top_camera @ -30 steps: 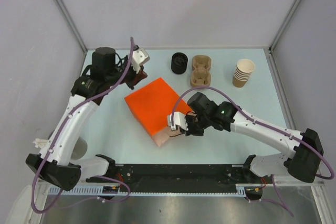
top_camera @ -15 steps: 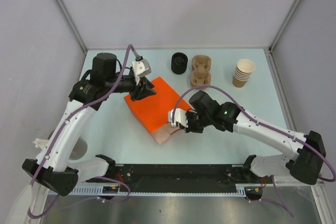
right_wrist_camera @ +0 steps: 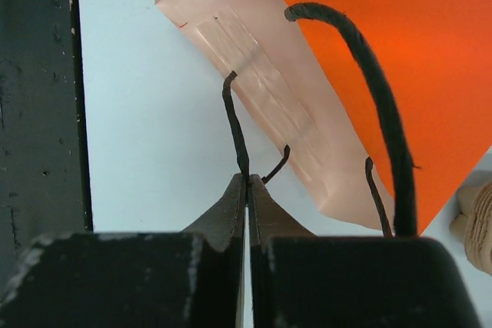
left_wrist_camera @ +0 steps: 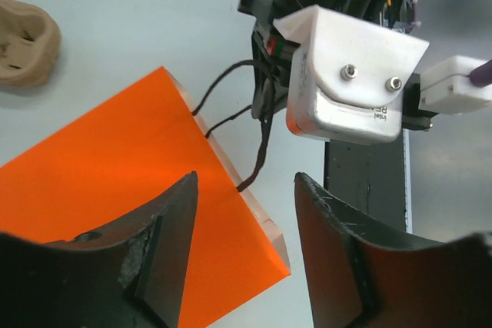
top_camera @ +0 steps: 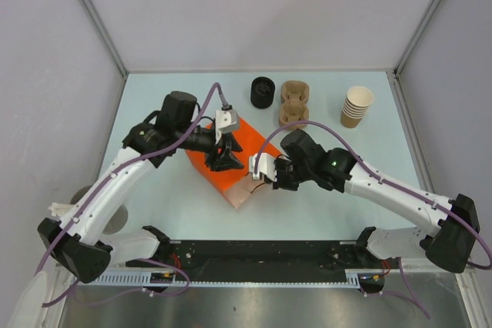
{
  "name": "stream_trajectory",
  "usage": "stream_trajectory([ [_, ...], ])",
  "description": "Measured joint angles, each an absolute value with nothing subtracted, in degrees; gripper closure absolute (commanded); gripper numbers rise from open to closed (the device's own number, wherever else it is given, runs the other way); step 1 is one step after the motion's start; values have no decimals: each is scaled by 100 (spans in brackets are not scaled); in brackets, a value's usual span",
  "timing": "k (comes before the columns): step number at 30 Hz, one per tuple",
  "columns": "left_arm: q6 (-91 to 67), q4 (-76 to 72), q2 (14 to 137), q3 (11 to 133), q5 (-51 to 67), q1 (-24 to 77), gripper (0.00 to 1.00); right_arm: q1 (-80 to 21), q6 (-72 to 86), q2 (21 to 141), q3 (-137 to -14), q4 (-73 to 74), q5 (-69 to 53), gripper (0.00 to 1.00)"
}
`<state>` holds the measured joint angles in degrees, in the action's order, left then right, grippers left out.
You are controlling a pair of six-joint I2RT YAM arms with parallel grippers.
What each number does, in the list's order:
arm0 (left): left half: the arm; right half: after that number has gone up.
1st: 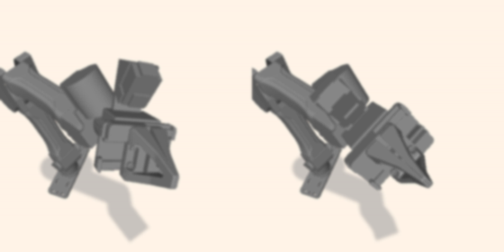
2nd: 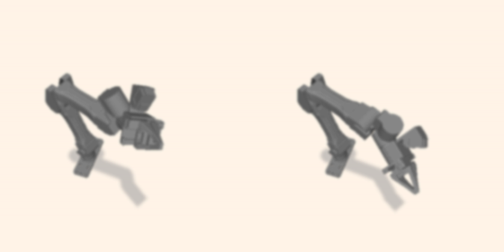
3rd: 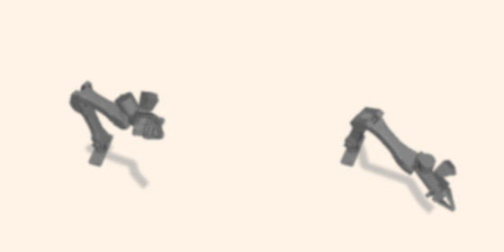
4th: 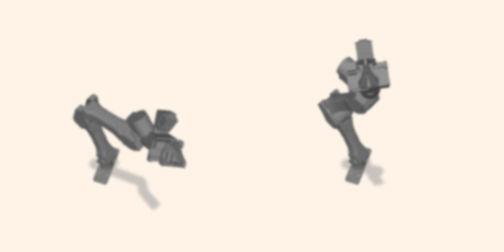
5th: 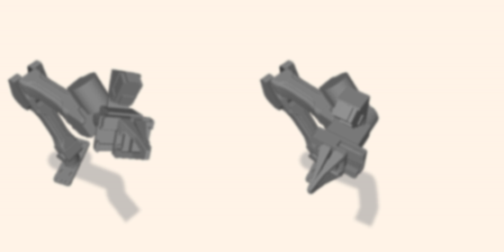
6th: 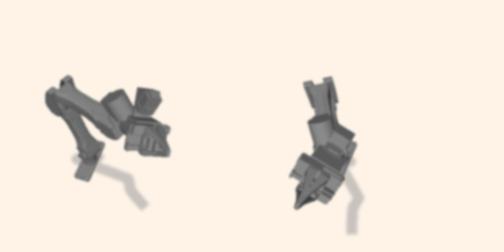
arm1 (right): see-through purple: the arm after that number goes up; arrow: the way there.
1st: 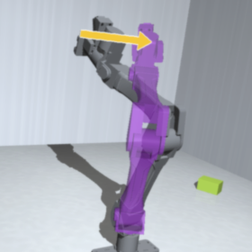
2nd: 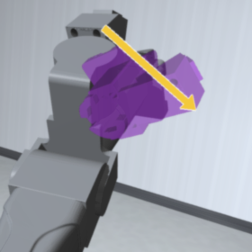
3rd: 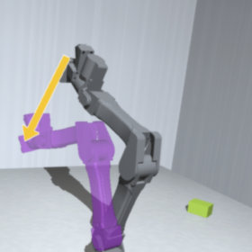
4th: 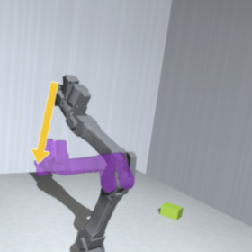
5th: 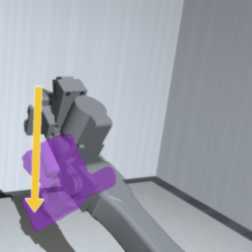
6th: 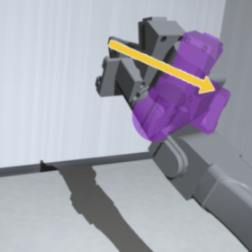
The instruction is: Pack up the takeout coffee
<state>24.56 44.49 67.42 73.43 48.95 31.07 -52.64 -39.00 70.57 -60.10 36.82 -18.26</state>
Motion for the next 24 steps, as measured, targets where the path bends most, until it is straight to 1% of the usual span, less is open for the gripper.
stream_trajectory([
  [2, 2458, 4414, 6772, 7199, 4821, 3236, 36, -5240, -3898, 7054, -6010, 3660, -1826, 100],
  [7, 2458, 4318, 6919, 7041, 4751, 3433, 32, -5188, -3894, 7052, -6010, 3614, -1831, 100],
  [14, 2451, 4132, 7349, 7037, 4641, 3649, 31, -5135, -3852, 7052, -6010, 3599, -1846, 100],
  [16, 2449, 4121, 7491, 7041, 4606, 3704, 33, -5122, -3848, 7050, -6010, 3592, -1848, 100],
  [17, 2449, 4121, 7561, 7043, 4576, 3730, 37, -5113, -3841, 7050, -6010, 3588, -1850, 100],
  [18, 2447, 4121, 7623, 7052, 4545, 3750, 44, -5113, -3837, 7050, -6010, 3588, -1852, 100],
  [19, 2451, 4128, 7684, 7070, 4543, 3769, 59, -5109, -3811, 7048, -6010, 3592, -1855, 100],
  [22, 2412, 4125, 7795, 7148, 4497, 3776, 85, -5035, -3782, 7043, -6005, 3616, -1863, 100],
  [24, 2410, 4101, 7854, 7234, 4445, 3782, 93, -5017, -3776, 7039, -6005, 3605, -1881, 100],
])
